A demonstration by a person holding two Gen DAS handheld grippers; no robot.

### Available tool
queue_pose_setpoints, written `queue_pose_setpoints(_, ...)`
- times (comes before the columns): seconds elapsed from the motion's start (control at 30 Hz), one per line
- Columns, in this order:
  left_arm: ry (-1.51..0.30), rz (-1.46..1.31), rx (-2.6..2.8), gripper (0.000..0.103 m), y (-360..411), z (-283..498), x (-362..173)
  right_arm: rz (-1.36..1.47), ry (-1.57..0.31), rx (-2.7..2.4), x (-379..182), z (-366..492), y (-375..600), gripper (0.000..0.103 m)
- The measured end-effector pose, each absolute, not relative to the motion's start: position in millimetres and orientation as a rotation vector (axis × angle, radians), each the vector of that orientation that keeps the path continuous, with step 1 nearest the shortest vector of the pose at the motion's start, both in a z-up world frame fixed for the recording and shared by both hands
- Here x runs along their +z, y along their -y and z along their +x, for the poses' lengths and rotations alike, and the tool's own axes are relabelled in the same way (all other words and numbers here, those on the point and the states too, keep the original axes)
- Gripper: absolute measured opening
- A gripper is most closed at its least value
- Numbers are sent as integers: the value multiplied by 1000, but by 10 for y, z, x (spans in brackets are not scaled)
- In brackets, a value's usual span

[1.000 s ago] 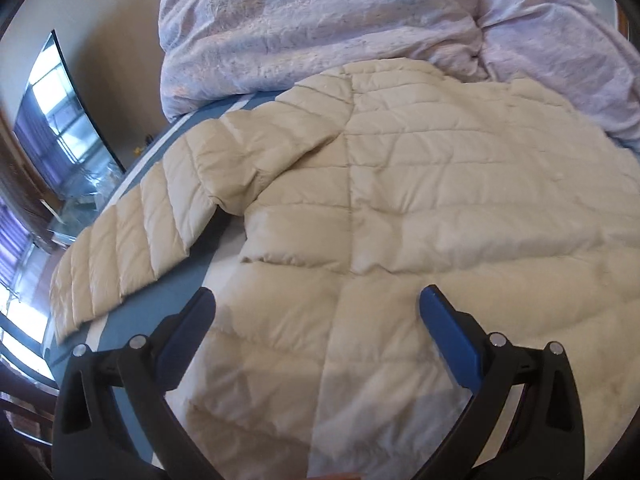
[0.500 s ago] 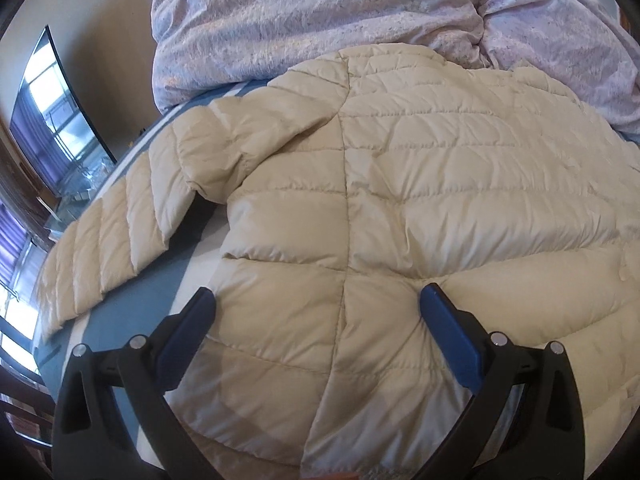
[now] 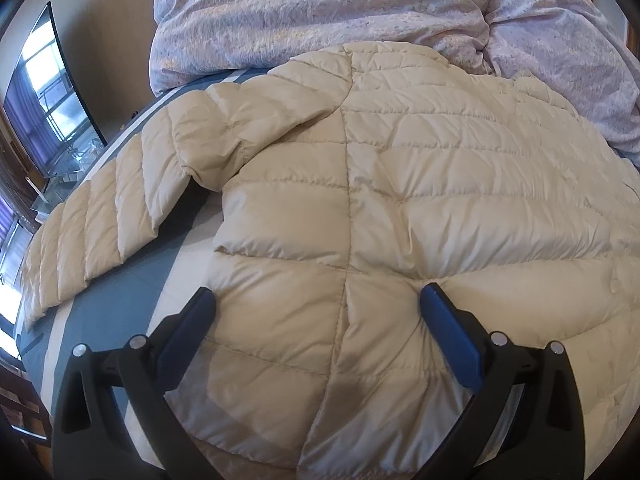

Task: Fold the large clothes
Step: 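Grasp the cream jacket sleeve cuff with the right tool and lift it, then fold the held sleeve across the jacket back and open the right tool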

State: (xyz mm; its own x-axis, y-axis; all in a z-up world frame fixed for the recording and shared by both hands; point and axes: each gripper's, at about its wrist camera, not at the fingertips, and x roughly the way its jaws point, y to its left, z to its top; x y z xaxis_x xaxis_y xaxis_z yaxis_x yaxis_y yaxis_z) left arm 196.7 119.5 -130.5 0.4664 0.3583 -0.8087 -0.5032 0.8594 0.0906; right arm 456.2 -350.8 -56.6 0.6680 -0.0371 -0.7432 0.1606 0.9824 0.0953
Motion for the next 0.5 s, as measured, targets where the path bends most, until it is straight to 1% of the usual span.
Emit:
queue_pose_setpoints(0.27,-948,-197,517,101,-1232,1950,-1308,65,-925,253,-649,4619,1685,10)
queue_pose_setpoints(0.5,-949,-206,513,101,-1239,1956,-1304,8,-976,445,-785,4350,649,10)
